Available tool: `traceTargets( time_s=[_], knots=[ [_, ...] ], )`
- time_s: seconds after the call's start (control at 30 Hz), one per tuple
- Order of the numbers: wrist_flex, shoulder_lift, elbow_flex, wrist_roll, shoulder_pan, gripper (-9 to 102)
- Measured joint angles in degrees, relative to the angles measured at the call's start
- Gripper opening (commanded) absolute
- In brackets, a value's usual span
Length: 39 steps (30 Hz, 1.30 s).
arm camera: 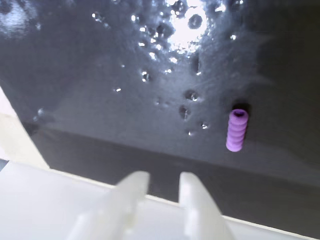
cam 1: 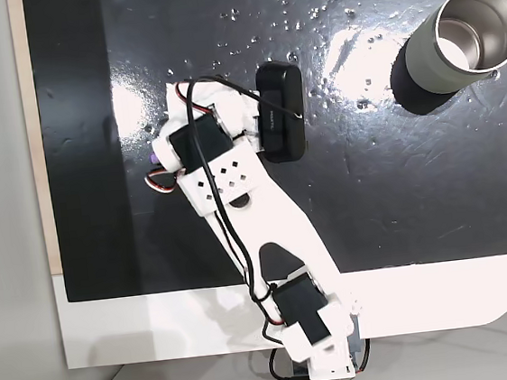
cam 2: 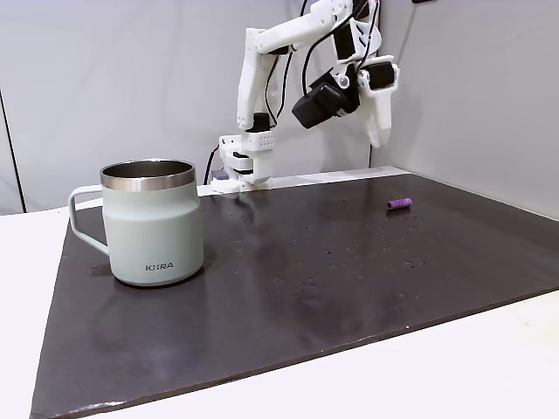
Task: Grasp a pengrip and put it in the cup.
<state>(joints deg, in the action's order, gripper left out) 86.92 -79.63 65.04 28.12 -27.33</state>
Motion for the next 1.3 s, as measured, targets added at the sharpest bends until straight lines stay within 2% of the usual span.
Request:
traceTargets(
  time_s=[0.2,0.43,0.93,1.3],
  knots=[
    [0.0,7.1,-2.1,3.5,-3.2,26],
    [-0.8,13.0,-2.7,6.0,-6.4,28],
    [-6.6,19.0,-2.7,8.3,-9.3,28],
    [-6.9,20.0,-1.6,9.1,-13.6,27]
  ],
)
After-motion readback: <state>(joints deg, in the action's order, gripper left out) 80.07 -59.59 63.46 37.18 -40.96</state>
